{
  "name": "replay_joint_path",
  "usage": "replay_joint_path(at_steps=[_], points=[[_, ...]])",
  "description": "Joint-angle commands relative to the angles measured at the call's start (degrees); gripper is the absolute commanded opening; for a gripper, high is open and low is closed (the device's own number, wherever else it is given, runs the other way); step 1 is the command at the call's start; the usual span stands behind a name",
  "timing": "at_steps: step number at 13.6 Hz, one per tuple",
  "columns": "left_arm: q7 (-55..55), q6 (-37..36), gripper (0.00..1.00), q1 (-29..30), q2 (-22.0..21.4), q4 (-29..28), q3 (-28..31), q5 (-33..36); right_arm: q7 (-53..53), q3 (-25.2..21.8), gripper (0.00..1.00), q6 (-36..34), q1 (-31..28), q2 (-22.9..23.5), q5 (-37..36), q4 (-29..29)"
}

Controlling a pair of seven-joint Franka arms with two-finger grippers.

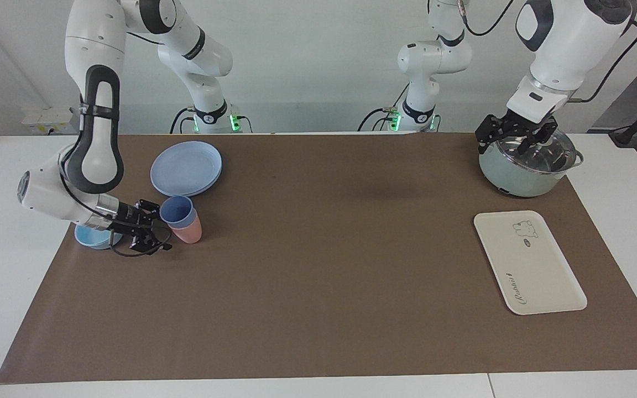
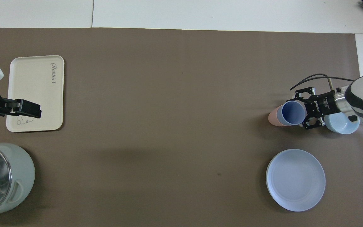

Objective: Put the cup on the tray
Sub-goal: 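Close the right gripper around the pink cup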

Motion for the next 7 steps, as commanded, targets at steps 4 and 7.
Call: replay_joint_path(at_steps=[4,7], points=[[-0.6,1.6,1.0,-0.3,-2.2,-2.7,-0.1,0.6,-3.9,0.3,0.94,-3.0,-0.8,-3.4,9.3,-5.7],[-0.7,1.6,1.0,-0.4,-2.2,-2.7,-0.2,0.6,-4.8,0.3,0.94,-1.7,-0.1,-4.1,12.1,-7.7]])
